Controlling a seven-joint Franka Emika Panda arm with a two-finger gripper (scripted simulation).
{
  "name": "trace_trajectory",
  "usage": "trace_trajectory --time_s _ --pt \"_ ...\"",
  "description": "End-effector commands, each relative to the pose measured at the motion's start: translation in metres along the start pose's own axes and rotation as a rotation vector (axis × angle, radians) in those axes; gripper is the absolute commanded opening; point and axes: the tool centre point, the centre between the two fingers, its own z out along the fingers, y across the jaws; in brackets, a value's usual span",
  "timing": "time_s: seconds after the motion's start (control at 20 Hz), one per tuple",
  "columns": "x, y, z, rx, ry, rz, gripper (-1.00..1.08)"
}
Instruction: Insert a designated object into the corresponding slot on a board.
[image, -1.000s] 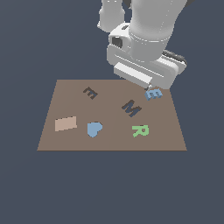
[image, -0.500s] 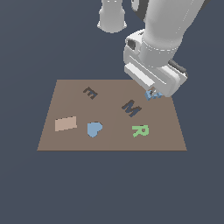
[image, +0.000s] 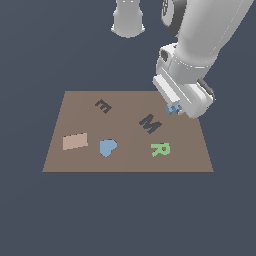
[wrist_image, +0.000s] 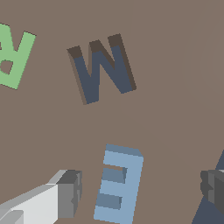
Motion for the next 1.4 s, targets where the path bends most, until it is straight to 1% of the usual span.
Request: trace_trajectory --time_s 0.0,0.3,0.55,1.15,1.35 --pt "-0.005 -0.004 0.004 0.001 0.000 0.053 1.00" --pt "-0.013 -0.011 0.011 0.003 -0.001 0.141 1.00" --pt "-0.016 -0.015 0.015 0.004 -0.001 0.180 1.00" --pt "-0.016 -0.015 0.015 0.004 -0.001 0.179 1.00" --pt "-0.016 -0.015 0.023 0.004 -0.001 0.178 1.00"
